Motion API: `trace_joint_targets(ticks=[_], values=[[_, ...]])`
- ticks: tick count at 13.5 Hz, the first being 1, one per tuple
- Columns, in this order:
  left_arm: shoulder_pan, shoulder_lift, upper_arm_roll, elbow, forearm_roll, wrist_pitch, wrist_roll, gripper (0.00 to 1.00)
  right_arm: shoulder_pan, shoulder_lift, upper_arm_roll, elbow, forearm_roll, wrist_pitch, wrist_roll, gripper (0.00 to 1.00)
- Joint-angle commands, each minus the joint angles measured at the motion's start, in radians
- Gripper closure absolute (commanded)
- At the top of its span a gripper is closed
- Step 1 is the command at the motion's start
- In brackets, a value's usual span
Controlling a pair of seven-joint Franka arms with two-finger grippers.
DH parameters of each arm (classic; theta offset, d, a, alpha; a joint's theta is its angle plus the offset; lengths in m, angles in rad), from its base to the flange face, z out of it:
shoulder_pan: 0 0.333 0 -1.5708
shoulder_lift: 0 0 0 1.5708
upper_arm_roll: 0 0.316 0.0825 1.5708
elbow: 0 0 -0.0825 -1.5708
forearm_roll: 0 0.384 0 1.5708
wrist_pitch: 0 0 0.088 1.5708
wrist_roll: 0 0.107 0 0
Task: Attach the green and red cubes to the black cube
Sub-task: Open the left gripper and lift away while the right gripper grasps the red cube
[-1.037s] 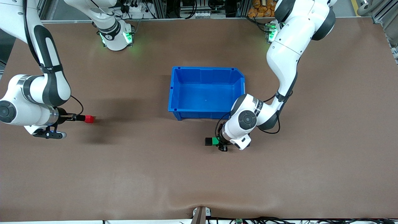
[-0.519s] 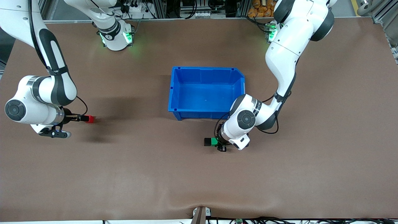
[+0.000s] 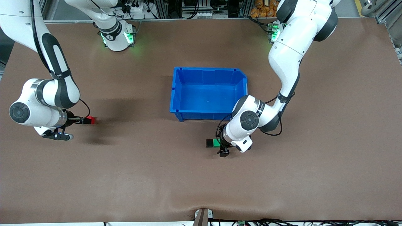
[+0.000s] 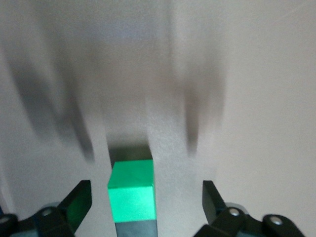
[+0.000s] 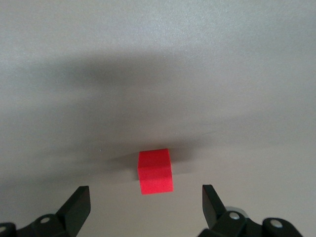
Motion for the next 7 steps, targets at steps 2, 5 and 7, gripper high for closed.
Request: trace_joint_targets(ticks=[2,5,7], values=[[0.010,-0.089,0.008,-0.002,0.005,-0.137,0.050,0.00,-0.012,0.019,0.007,-0.006,0.015,0.023,0.009,0.00],[0.039,-0.150,0.008,-0.002,0.005,-0.242,0.145,0.00,-0.011,0.031,0.007,-0.006,0.015,0.031,0.009,0.00],[0.064,-0.201,0.011,-0.004,0.007,-0.310,0.245,0.00,-0.012,0.036,0.007,-0.008,0.015,0.049,0.009,0.00]])
